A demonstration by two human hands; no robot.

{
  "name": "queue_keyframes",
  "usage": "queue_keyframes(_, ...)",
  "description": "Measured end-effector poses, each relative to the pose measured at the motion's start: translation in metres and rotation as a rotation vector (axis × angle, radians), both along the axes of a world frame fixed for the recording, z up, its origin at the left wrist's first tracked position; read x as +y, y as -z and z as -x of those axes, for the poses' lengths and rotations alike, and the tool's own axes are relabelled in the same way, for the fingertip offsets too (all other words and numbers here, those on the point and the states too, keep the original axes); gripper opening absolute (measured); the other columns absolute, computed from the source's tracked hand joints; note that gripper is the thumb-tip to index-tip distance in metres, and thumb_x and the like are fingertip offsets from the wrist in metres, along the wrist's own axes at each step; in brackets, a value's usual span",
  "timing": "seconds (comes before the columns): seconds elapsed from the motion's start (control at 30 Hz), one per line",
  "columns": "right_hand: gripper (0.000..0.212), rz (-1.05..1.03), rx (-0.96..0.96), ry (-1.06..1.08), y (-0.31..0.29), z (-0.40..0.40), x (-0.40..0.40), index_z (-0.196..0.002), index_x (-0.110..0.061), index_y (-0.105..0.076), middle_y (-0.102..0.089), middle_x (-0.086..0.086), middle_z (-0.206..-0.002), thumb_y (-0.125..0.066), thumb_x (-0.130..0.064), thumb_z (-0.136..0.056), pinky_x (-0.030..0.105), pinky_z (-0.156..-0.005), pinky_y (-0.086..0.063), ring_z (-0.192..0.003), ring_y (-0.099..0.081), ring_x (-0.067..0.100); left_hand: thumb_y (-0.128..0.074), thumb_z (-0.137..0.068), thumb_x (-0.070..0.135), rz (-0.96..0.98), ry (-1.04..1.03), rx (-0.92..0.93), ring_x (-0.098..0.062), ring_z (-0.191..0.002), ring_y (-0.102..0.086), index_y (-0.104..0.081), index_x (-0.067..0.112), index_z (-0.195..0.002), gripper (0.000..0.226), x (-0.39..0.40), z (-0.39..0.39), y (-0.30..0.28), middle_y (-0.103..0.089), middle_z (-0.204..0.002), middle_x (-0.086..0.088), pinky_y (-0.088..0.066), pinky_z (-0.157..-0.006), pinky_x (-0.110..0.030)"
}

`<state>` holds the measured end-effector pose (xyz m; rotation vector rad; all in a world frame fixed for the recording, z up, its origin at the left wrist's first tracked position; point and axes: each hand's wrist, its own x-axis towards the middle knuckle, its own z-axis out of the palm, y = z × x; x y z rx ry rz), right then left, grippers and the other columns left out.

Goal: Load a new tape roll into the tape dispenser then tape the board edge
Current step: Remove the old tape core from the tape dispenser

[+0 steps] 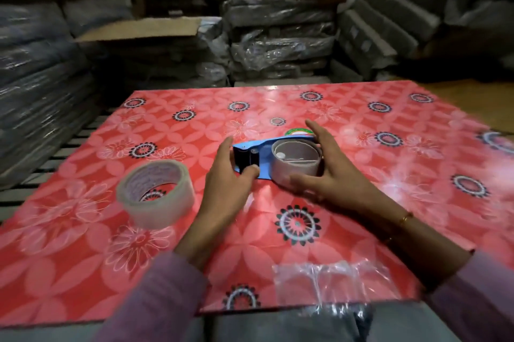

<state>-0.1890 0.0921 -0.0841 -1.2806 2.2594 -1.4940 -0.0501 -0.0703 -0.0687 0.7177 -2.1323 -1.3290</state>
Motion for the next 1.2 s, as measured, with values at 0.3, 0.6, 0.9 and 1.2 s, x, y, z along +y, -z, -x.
queue_keyframes(0.3, 0.112, -0.035, 0.015, 0.031, -0.008, -0.020, 0.011, -0.156, -0.036, -0.016, -0.040, 0.001, -0.149, -0.085, -0.043, -0.067, 0.042, -0.113, -0.045, -0.134, -0.050, 0.014, -0.064, -0.092, 0.017, -0.125, -0.011, 0.086, -0.014, -0.128, -0.048, -0.033, 0.024, -0.151, 0.067, 0.023, -0.029, 0.005, -0.050, -0.139, 0.007, -0.038, -0.106, -0.031)
queue_keyframes(0.6, 0.110, 0.000, 0.009, 0.055, -0.009, -0.025, 0.016, -0.156, -0.035, -0.020, -0.039, -0.003, -0.150, -0.085, -0.047, -0.069, 0.042, -0.113, -0.045, -0.135, -0.049, 0.014, -0.061, -0.094, 0.018, 0.033, -0.129, 0.141, -0.020, -0.102, -0.064, -0.060, 0.015, -0.130, 0.036, 0.004, -0.002, -0.003, -0.069, -0.111, -0.005, -0.048, -0.087, -0.028)
queue_keyframes(0.9, 0.108, 0.000, -0.022, 0.017, -0.007, -0.021, 0.018, -0.155, -0.039, -0.021, -0.040, -0.006, -0.151, -0.083, -0.052, -0.068, 0.040, -0.116, -0.042, -0.135, -0.048, 0.009, -0.058, -0.097, 0.024, 0.237, -0.016, 0.092, -0.020, -0.091, -0.063, -0.063, 0.016, -0.120, 0.025, -0.018, 0.020, -0.001, -0.067, -0.096, 0.000, -0.043, -0.077, -0.027)
queue_keyframes(1.2, 0.085, 0.140, -0.152, 0.063, -0.011, -0.026, 0.021, -0.148, -0.039, -0.036, -0.061, -0.012, -0.125, -0.081, -0.043, -0.076, 0.034, -0.097, -0.056, -0.111, -0.066, 0.009, -0.061, -0.096, 0.021, 0.113, 0.070, 0.187, -0.016, -0.079, -0.061, -0.061, 0.021, -0.124, 0.028, -0.023, 0.020, 0.003, -0.064, -0.091, -0.001, -0.050, -0.063, -0.018)
